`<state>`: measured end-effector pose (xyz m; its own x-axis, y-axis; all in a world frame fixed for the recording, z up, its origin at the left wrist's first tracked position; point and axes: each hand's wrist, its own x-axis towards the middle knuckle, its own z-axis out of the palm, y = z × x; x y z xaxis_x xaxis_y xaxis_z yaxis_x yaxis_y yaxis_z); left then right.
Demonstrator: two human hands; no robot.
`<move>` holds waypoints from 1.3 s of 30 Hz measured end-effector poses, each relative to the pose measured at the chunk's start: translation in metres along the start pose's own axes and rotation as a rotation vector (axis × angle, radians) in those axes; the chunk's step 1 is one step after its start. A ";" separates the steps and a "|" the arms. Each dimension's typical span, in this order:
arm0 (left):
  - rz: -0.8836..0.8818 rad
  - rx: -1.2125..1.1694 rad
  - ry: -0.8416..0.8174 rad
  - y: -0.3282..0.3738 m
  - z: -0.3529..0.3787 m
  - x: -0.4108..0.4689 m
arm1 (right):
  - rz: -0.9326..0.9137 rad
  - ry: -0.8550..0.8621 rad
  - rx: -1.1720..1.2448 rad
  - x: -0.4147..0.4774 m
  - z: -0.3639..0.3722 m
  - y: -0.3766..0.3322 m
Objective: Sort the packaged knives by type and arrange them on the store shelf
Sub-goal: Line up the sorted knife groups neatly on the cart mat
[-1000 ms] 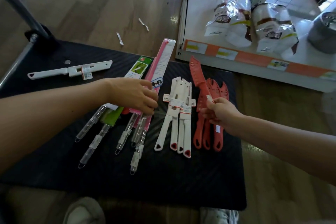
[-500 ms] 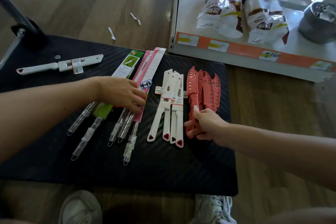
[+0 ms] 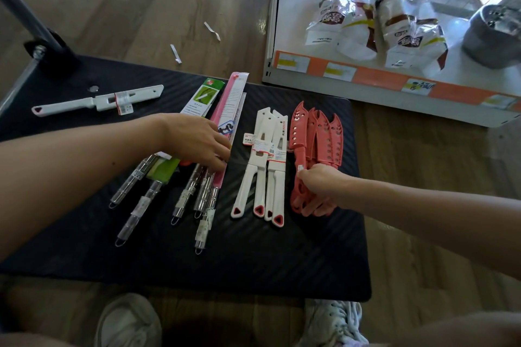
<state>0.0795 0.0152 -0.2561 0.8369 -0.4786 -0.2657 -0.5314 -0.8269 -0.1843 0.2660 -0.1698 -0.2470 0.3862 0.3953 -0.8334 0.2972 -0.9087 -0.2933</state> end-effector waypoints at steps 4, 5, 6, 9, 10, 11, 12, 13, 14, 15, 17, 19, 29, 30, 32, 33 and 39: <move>-0.012 -0.030 -0.043 -0.001 -0.006 0.001 | -0.003 0.010 -0.034 0.001 -0.001 0.000; -0.024 -0.034 -0.053 -0.002 -0.007 0.001 | 0.004 0.008 -0.035 0.001 0.000 0.000; -0.043 -0.042 -0.087 -0.002 -0.009 0.002 | 0.009 0.005 -0.040 0.001 0.000 -0.001; -0.084 -0.054 -0.258 -0.002 -0.018 0.009 | 0.021 -0.010 -0.062 0.002 0.001 -0.002; -0.090 -0.061 -0.353 -0.002 -0.018 0.012 | 0.025 -0.012 -0.074 0.002 0.001 -0.003; -0.102 -0.068 -0.449 0.000 -0.019 0.015 | 0.027 -0.012 -0.086 0.002 0.000 -0.004; -0.104 -0.073 -0.499 0.001 -0.020 0.018 | 0.027 -0.011 -0.096 0.001 0.000 -0.005; -0.090 -0.073 -0.501 0.001 -0.020 0.021 | 0.026 -0.009 -0.105 0.001 0.000 -0.006; -0.077 -0.070 -0.498 0.001 -0.019 0.023 | 0.018 -0.006 -0.116 0.001 -0.001 -0.006; -0.083 -0.067 -0.497 0.001 -0.019 0.025 | 0.002 0.000 -0.135 0.001 -0.001 -0.006; -0.111 -0.070 -0.482 0.001 -0.019 0.027 | -0.047 0.022 -0.198 0.002 -0.002 -0.005; -0.132 -0.064 -0.456 0.002 -0.020 0.027 | -0.106 0.048 -0.257 0.003 -0.005 -0.004; -0.411 -0.151 -0.372 0.000 -0.025 0.023 | -0.457 0.339 -0.504 0.017 -0.027 -0.025; -0.463 -0.158 -0.355 -0.002 -0.024 0.022 | -0.497 0.369 -0.546 0.018 -0.029 -0.029; -0.582 -0.195 -0.331 -0.005 -0.024 0.017 | -0.573 0.370 -0.602 0.019 -0.031 -0.038; -0.634 -0.215 -0.326 -0.006 -0.023 0.015 | -0.609 0.356 -0.625 0.019 -0.033 -0.042; -0.758 -0.252 -0.319 -0.004 -0.018 0.011 | -0.670 0.380 -0.859 0.029 -0.034 -0.042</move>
<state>0.0929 0.0081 -0.2409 0.8569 0.3045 -0.4159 0.2333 -0.9486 -0.2139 0.2944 -0.1153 -0.2428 0.1212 0.9113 -0.3936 0.9820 -0.1680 -0.0865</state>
